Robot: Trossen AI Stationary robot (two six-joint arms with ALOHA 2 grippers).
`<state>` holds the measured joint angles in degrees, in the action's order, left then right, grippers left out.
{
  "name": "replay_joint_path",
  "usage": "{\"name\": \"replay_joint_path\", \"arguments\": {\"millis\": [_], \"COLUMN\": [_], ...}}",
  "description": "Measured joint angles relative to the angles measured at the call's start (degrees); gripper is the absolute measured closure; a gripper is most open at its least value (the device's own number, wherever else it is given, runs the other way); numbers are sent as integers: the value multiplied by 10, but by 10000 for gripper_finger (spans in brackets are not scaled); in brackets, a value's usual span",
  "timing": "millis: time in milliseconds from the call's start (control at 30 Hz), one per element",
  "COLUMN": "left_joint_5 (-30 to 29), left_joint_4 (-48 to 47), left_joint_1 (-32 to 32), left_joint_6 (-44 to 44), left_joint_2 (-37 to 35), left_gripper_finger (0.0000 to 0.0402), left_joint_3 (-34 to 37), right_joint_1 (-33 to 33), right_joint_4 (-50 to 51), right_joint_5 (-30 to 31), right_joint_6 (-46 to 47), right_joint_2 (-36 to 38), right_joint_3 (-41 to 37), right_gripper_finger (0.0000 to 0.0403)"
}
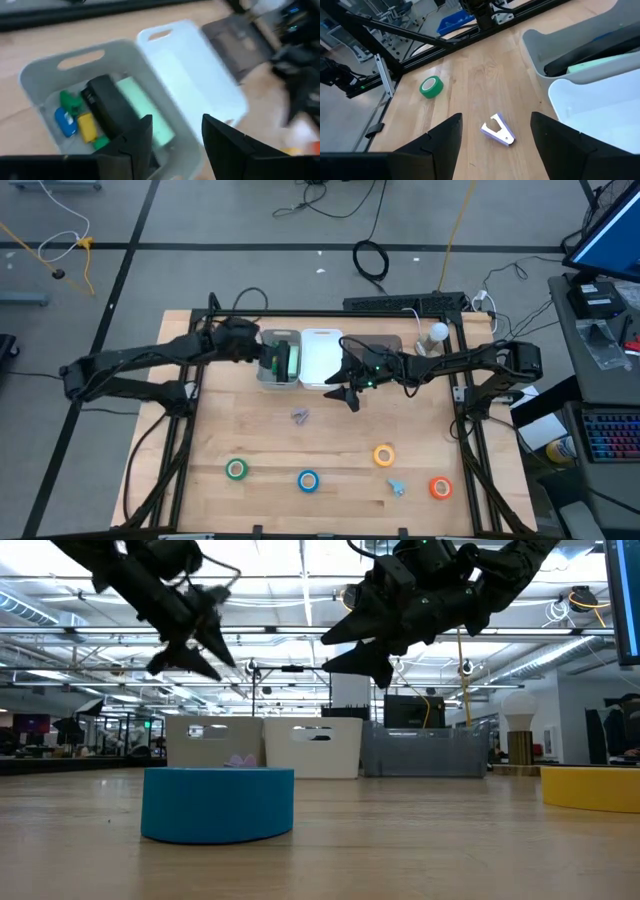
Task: Pick and place Stapler, Stapler remover, tape
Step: Put the green tape into the black bin
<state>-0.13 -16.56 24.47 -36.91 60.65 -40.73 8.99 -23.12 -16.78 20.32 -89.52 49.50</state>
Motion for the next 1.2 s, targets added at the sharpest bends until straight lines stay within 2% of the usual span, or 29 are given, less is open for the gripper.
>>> {"name": "replay_joint_path", "arguments": {"millis": [333,733,867,1200], "left_joint_5": [1,1,7,67], "left_joint_4": [4,3,3,2], "left_joint_1": [-16,-18,-25,-65], "left_joint_6": [8,7,49,182], "left_joint_2": [-95,-109,-109,-125], "left_gripper_finger": [231,231,231,231], "left_joint_3": [0,0,0,0], "right_joint_1": [0,0,0,0], "right_joint_4": [-2,-7,-8,4], "right_joint_5": [1,2,1,-30], "right_joint_6": [0,-4,-28,-61], "right_joint_2": [0,0,0,16], "right_joint_3": [0,0,0,0], "right_gripper_finger": [172,171,170,172]}}
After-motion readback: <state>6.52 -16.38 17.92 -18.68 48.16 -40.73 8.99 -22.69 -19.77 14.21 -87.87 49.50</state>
